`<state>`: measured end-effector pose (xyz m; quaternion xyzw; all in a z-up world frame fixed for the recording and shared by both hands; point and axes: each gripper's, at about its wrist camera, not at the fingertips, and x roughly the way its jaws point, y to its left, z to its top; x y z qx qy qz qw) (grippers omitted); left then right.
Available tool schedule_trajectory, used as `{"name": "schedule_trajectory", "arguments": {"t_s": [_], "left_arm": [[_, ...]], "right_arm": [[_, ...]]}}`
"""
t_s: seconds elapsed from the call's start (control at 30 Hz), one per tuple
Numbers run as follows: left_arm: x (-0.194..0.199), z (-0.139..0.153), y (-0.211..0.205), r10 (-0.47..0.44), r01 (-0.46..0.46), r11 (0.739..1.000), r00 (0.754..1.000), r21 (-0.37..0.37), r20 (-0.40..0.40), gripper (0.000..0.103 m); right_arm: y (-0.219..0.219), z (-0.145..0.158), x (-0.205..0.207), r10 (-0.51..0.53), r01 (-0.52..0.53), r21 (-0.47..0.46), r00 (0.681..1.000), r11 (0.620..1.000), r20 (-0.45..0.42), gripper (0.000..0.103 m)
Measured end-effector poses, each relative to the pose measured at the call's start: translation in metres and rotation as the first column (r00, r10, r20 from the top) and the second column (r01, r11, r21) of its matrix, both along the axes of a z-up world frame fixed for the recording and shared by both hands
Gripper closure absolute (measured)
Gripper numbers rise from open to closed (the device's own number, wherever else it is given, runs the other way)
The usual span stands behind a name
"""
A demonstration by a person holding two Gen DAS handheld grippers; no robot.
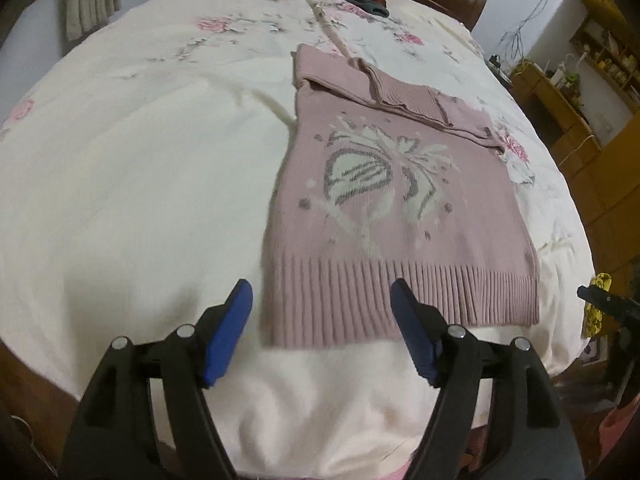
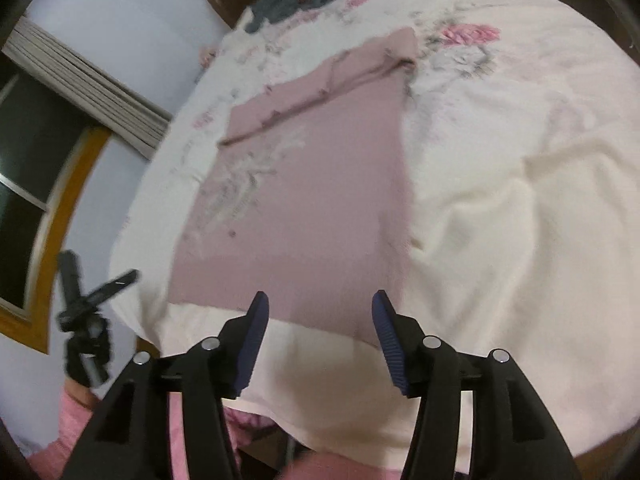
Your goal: Fold small clothes
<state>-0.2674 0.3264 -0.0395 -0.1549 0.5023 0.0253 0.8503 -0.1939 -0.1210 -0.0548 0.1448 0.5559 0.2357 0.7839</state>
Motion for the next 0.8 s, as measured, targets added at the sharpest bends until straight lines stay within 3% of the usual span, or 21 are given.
{"name": "schedule_trajectory", "arguments": {"t_s": [0.17,0.4,0.47,0.6,0.67,0.73,0.8], "left_arm": [[-0.015,-0.024,0.011,0.028,-0.031,0.999,0.998,-0.044,-0.055,0.025],[0.005,-0.076,0.010,0.011,-0.028,0.992,0.990,-0.120,-0.143,0.025],[0.014,-0.089,0.011,0.016,-0.038,0.991,0.985,-0.131,-0.171,0.025],[0.028,-0.094,0.006,-0.003,-0.014,0.993,0.988,-0.113,-0.155,0.021],[0.031,-0.090,0.003,-0.014,-0.004,0.992,0.989,-0.125,-0.145,0.026],[0.033,-0.087,0.001,-0.027,0.006,0.988,0.990,-0.153,-0.139,0.040],[0.032,-0.086,0.000,-0.025,0.002,0.987,0.989,-0.159,-0.144,0.053]], "right_arm": [[-0.010,-0.033,-0.005,-0.032,0.035,0.047,0.997,0.998,-0.071,0.047],[-0.013,-0.093,0.003,-0.050,0.063,0.077,0.986,0.995,-0.158,0.047],[-0.013,-0.104,0.009,-0.034,0.052,0.102,0.984,0.993,-0.177,0.047],[-0.008,-0.107,0.014,0.019,0.002,0.132,0.988,0.991,-0.156,0.048],[-0.006,-0.109,0.018,0.027,-0.005,0.137,0.986,0.991,-0.162,0.060],[-0.006,-0.111,0.020,0.040,-0.013,0.164,0.985,0.986,-0.168,0.082],[-0.006,-0.110,0.020,0.052,-0.017,0.204,0.984,0.979,-0.168,0.088]]}}
